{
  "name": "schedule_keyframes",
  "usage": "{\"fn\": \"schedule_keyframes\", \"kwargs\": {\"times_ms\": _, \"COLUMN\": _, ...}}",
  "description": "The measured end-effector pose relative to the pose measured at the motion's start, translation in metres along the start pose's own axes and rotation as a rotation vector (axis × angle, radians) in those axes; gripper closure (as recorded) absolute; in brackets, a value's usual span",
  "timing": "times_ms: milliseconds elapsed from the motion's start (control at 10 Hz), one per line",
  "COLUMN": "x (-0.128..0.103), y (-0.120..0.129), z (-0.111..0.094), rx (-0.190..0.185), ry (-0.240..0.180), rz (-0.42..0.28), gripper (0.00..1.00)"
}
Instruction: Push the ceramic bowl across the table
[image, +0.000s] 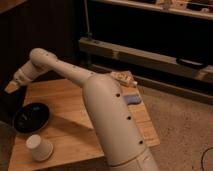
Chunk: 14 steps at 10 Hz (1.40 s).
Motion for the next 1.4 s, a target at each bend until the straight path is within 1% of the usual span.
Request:
{"fn": "schedule_keyframes", "kwargs": {"times_ms": 200, "x": -0.015, "y": -0.015, "z": 0.026, "rx": -0.039, "ry": 0.001, "rz": -0.008, "gripper": 1.0}}
{"fn": "schedule_keyframes", "kwargs": {"times_ms": 400, "x": -0.022, "y": -0.03, "z": 0.038, "rx": -0.055, "ry": 0.002, "rz": -0.013, "gripper": 1.0}}
{"fn": "schedule_keyframes", "kwargs": {"times_ms": 500, "x": -0.022, "y": -0.035, "z": 0.043, "rx": -0.067, "ry": 0.003, "rz": -0.013, "gripper": 1.0}}
{"fn": "schedule_keyframes", "kwargs": {"times_ms": 700, "x": -0.009, "y": -0.041, "z": 0.039, "rx": -0.084, "ry": -0.004, "rz": -0.007, "gripper": 1.0}}
{"fn": "schedule_keyframes", "kwargs": {"times_ms": 900, "x": 0.002, "y": -0.037, "z": 0.034, "rx": -0.118, "ry": -0.014, "rz": -0.014, "gripper": 1.0}}
{"fn": "schedule_keyframes", "kwargs": {"times_ms": 1000, "x": 0.01, "y": -0.035, "z": 0.029, "rx": -0.139, "ry": -0.031, "rz": -0.013, "gripper": 1.0}}
{"fn": "schedule_keyframes", "kwargs": {"times_ms": 1100, "x": 0.018, "y": -0.033, "z": 0.023, "rx": -0.166, "ry": -0.068, "rz": -0.013, "gripper": 1.0}}
{"fn": "schedule_keyframes", "kwargs": {"times_ms": 1200, "x": 0.026, "y": -0.03, "z": 0.021, "rx": -0.191, "ry": -0.114, "rz": -0.005, "gripper": 1.0}}
{"fn": "schedule_keyframes", "kwargs": {"times_ms": 1300, "x": 0.024, "y": -0.027, "z": 0.021, "rx": -0.184, "ry": -0.148, "rz": 0.011, "gripper": 1.0}}
{"fn": "schedule_keyframes", "kwargs": {"times_ms": 1400, "x": 0.02, "y": -0.023, "z": 0.025, "rx": -0.176, "ry": -0.197, "rz": 0.04, "gripper": 1.0}}
